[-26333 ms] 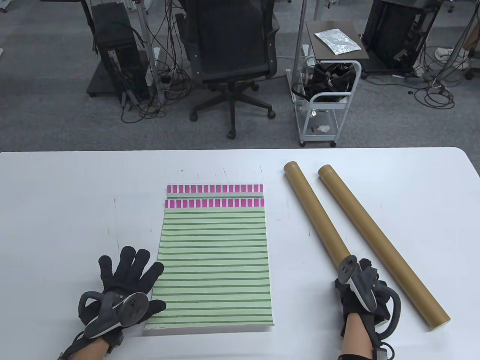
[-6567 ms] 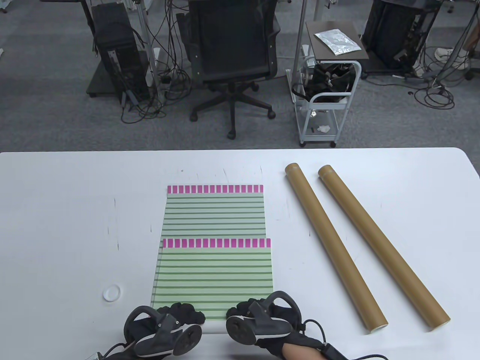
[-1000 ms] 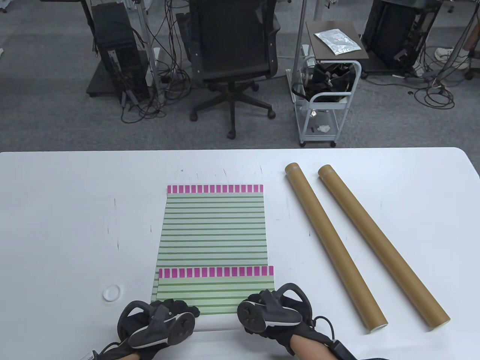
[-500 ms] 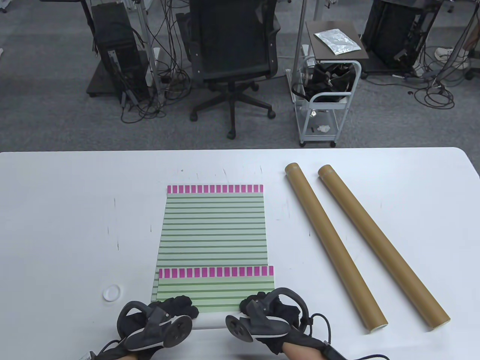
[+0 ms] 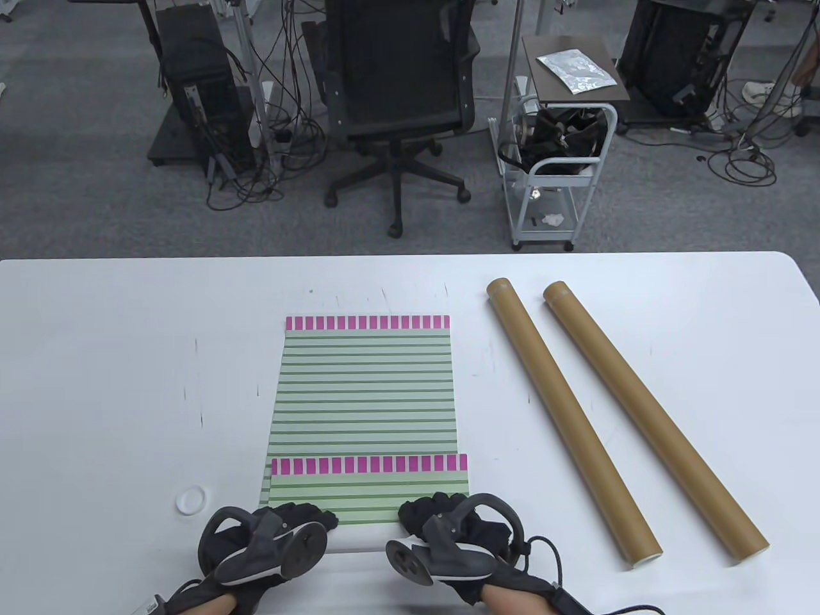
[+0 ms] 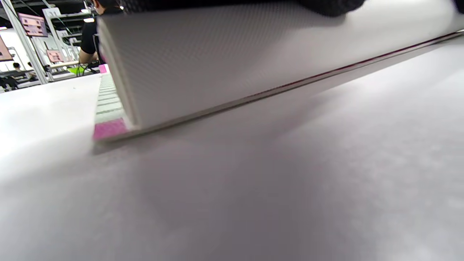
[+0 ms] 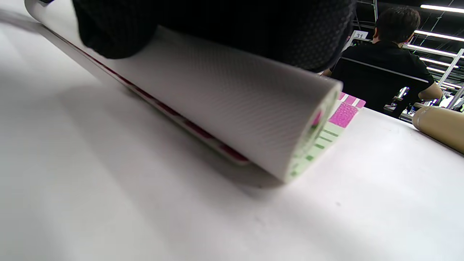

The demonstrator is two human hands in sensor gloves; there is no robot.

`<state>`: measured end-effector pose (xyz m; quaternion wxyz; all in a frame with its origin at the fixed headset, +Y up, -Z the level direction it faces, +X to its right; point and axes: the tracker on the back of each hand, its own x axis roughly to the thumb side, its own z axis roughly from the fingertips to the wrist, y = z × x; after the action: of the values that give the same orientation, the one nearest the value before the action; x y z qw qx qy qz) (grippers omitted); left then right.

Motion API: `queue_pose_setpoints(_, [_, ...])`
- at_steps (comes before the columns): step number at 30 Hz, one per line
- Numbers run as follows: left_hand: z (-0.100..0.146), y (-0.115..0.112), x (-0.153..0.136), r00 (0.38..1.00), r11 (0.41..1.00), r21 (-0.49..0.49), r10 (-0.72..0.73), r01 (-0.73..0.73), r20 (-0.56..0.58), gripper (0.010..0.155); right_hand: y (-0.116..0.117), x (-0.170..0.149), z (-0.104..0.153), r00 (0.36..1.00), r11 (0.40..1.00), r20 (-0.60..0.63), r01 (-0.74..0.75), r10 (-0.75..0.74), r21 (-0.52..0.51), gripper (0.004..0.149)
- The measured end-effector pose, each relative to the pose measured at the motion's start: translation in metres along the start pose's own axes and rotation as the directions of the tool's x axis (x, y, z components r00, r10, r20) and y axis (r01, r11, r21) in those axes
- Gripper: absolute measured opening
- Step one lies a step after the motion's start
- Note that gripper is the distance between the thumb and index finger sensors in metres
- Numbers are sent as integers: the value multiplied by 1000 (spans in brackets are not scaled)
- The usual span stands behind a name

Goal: Roll up mouse pads and store in mailing tubes

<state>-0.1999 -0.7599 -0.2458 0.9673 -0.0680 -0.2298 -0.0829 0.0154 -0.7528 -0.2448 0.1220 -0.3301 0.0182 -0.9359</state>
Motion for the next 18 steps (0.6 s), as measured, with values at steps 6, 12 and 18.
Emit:
queue_pose_setpoints(6, [4, 1, -6, 994, 993, -69, 104, -101, 40, 52, -2, 0, 3, 998, 998, 23, 53, -53, 16, 55])
queue_pose_setpoints(12, [12, 2, -7, 999, 995, 98, -25, 21, 41, 56, 1, 1, -1, 999, 999, 11, 35, -36, 35, 55])
queue_pose_setpoints(18, [10, 0, -7, 1000, 998, 64, 4, -5, 14, 51, -1, -2, 5, 1000, 999, 2, 30, -30, 20, 59])
